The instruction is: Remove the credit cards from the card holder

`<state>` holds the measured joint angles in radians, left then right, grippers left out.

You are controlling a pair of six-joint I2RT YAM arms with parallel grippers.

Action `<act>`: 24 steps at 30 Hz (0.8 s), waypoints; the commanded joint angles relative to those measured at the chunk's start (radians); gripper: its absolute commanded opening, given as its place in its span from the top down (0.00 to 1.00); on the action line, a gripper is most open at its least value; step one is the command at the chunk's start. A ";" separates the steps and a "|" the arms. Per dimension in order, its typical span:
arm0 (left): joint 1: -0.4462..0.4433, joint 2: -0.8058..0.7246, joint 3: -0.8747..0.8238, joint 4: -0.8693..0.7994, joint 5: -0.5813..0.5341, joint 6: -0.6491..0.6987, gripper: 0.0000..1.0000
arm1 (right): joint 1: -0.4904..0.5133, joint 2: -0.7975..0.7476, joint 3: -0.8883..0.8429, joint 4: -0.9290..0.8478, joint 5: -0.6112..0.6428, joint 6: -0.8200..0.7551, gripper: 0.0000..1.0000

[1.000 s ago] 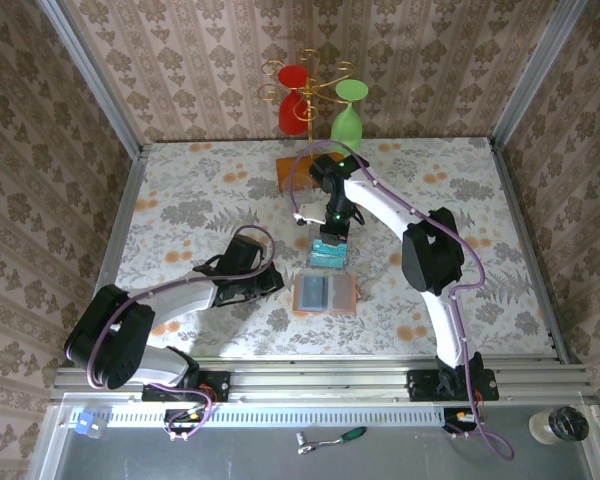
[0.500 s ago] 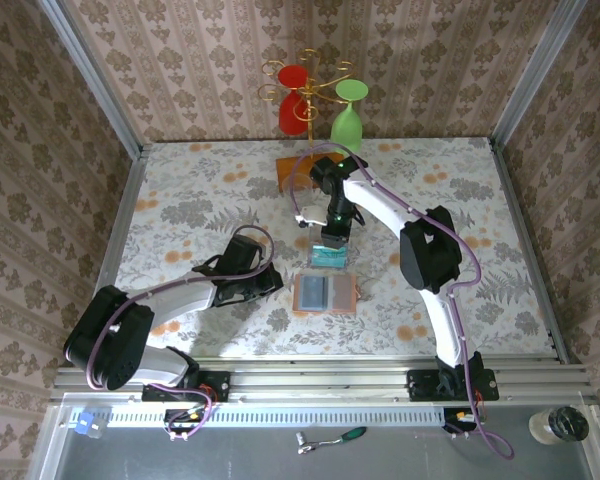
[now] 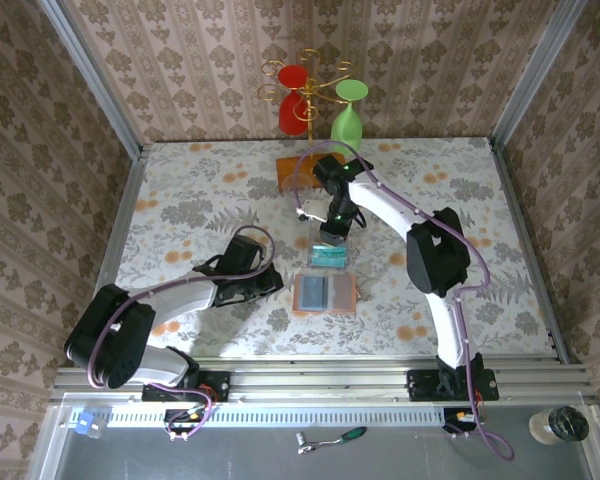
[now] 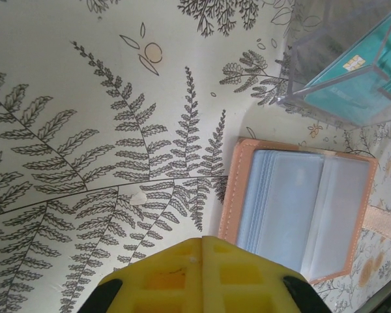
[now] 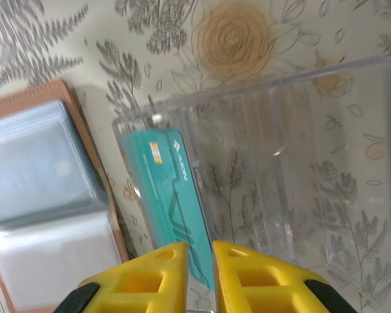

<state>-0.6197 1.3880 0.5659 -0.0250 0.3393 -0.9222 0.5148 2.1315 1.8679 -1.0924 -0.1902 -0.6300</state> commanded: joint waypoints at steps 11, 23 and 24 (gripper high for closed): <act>-0.026 0.083 0.054 0.058 0.020 0.014 0.93 | 0.002 -0.372 -0.487 0.590 -0.060 0.862 0.82; -0.072 0.100 0.072 0.051 0.008 0.003 0.93 | 0.031 -0.531 -0.817 0.788 -0.088 1.307 0.83; -0.076 0.098 0.071 0.051 0.006 0.002 0.93 | 0.039 -0.545 -0.845 0.805 -0.091 1.320 0.83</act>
<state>-0.6857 1.4792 0.6182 0.0231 0.3435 -0.9226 0.5358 1.6432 1.0771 -0.3664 -0.2558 0.5571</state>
